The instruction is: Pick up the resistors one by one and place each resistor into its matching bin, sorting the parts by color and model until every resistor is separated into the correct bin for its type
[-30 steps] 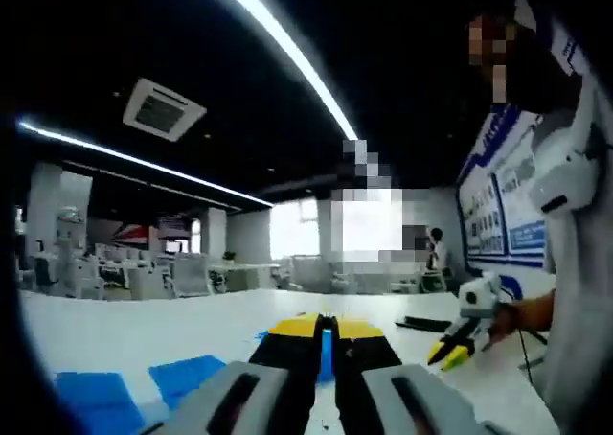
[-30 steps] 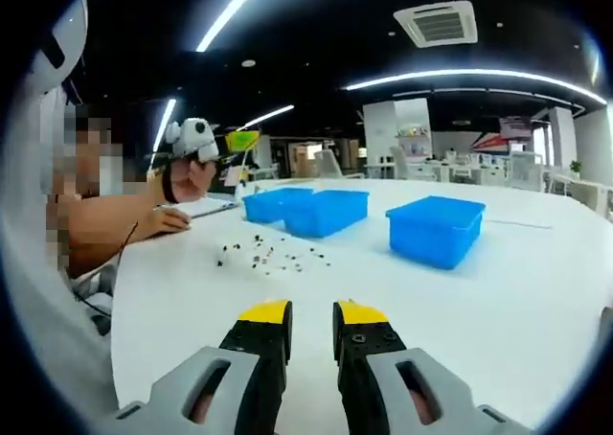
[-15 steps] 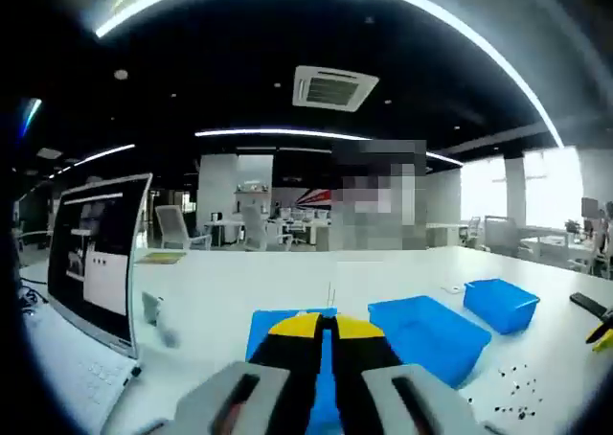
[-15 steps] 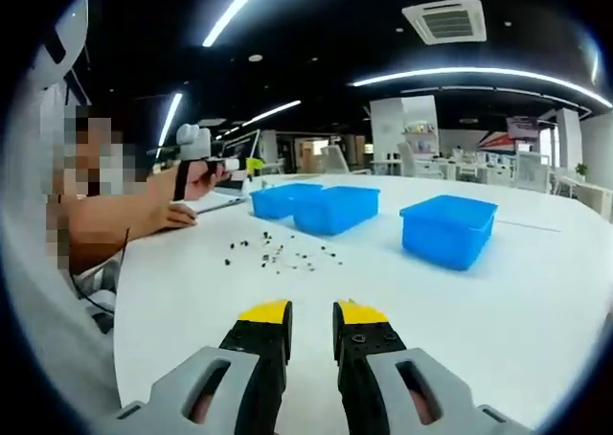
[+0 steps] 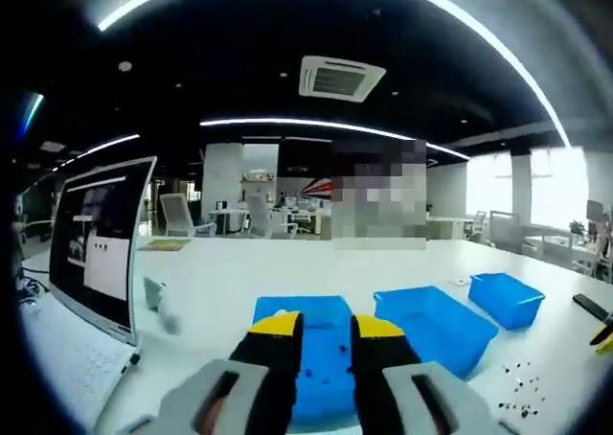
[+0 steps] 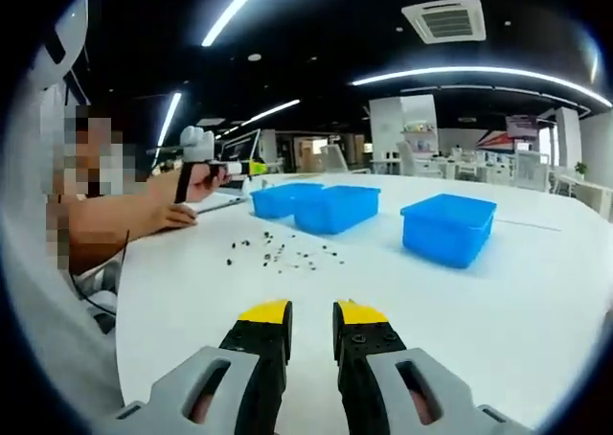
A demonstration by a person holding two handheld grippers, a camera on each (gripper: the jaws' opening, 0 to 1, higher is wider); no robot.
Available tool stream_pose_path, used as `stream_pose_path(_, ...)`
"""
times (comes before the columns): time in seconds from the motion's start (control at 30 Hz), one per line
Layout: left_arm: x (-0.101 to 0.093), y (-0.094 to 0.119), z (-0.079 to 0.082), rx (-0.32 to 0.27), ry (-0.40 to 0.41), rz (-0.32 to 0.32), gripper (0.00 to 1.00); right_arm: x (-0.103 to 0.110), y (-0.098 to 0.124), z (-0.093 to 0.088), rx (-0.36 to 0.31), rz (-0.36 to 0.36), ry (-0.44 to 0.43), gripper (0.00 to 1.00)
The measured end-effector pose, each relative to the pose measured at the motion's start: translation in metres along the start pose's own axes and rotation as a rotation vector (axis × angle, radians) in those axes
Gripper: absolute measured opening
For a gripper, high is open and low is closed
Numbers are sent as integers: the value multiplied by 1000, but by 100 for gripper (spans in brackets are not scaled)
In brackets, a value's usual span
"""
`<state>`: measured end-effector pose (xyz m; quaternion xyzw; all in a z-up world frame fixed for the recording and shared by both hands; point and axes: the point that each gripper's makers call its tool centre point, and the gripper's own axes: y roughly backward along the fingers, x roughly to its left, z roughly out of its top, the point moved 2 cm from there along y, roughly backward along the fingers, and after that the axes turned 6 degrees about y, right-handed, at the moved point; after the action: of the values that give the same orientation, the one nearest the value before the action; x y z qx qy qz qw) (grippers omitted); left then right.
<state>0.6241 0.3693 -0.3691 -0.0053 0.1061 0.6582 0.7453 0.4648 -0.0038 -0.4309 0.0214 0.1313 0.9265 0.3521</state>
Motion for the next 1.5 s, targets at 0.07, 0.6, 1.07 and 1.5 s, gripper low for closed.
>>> stream_pose_path(0.07,0,1,1,-1,4,5,24,-1,1,0,-1,-4,-2,19)
stream_pose_path(0.6,-19,13,12,-36,-50,-66,21,0,-2,-3,2,3,-11,19)
stream_pose_path(1.07,-131,66,-12,77,-400,-666,18,0,-2,-5,4,4,-15,19)
stream_pose_path(1.5,-175,125,-113,673,-631,-1036,19,0,0,-7,-2,2,-18,19)
